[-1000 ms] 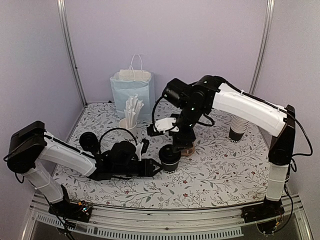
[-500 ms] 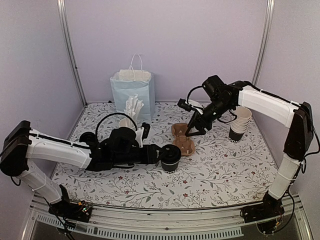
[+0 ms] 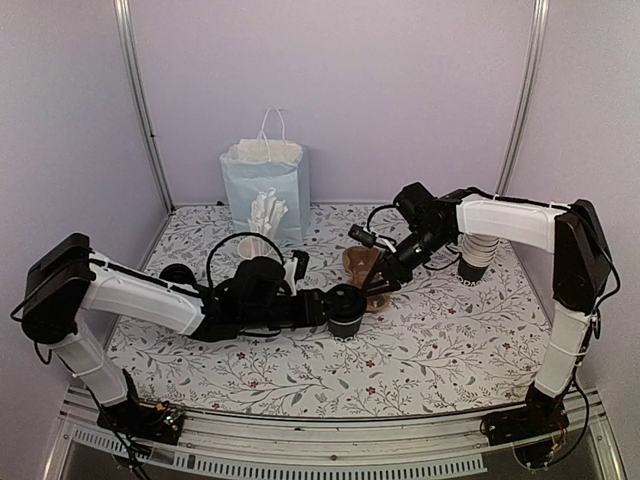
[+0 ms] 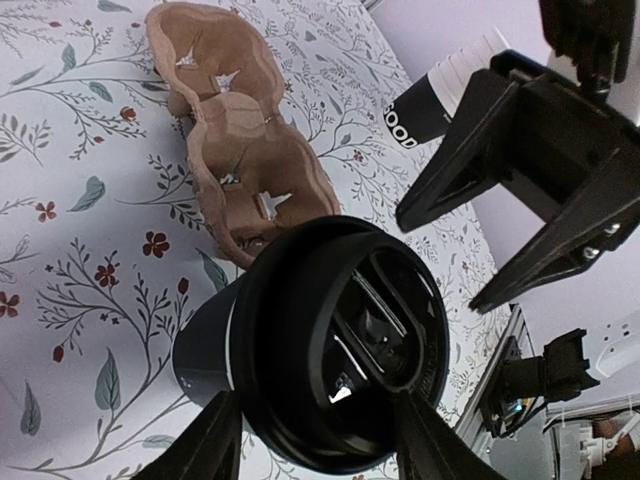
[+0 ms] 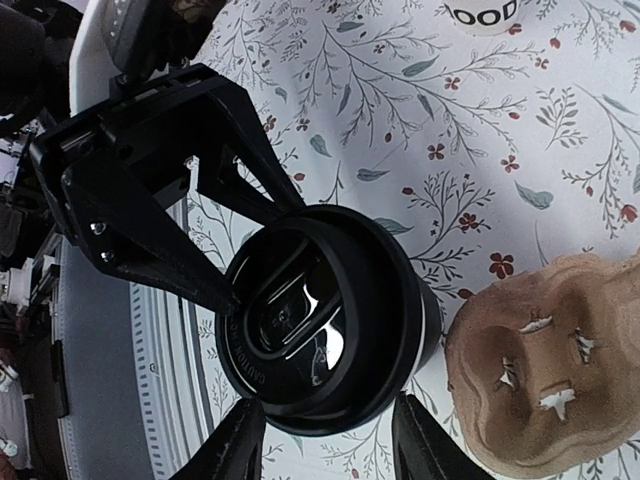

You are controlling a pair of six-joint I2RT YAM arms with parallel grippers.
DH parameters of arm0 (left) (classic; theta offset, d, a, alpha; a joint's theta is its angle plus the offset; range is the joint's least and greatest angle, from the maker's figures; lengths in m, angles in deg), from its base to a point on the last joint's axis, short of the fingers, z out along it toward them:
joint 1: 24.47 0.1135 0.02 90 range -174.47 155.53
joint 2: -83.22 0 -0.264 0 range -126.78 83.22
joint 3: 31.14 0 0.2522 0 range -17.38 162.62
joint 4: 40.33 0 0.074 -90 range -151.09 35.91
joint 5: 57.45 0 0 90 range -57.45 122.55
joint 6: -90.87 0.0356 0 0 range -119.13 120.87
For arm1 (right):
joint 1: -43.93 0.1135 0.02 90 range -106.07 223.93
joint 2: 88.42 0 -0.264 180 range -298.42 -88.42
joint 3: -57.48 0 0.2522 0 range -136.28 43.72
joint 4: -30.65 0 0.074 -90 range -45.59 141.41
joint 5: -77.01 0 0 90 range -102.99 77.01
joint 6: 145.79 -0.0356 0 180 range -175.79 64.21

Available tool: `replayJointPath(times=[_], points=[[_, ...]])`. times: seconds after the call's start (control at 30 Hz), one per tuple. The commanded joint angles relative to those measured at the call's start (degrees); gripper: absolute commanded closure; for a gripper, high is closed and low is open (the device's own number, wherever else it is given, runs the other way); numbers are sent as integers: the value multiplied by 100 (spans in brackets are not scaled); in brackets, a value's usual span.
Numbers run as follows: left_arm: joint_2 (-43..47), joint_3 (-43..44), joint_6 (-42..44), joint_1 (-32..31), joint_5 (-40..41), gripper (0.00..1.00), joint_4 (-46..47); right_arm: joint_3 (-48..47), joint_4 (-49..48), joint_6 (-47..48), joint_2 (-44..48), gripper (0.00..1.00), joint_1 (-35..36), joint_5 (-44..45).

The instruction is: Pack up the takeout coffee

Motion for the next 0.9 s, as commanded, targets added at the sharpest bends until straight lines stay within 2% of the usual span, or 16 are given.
replayJointPath(times=[0.0,0.17,0.37,0.67,0.87], points=[[-367,-52,-34,103,-168,47,-277,22,-133,-123,-355,57,-30,-568],[-499,-181,-96,158,-318,49,-67,39,-168,-175,-542,64,-93,-803],[-663,-353,-200,318,-581,51,382,99,-177,-316,-876,78,-294,-1256],[-950,-309,-281,458,-752,52,410,242,-273,-568,-1322,89,-312,-872],[-1204,-301,-620,542,-655,60,-148,401,-378,-760,-1487,99,-185,-256]])
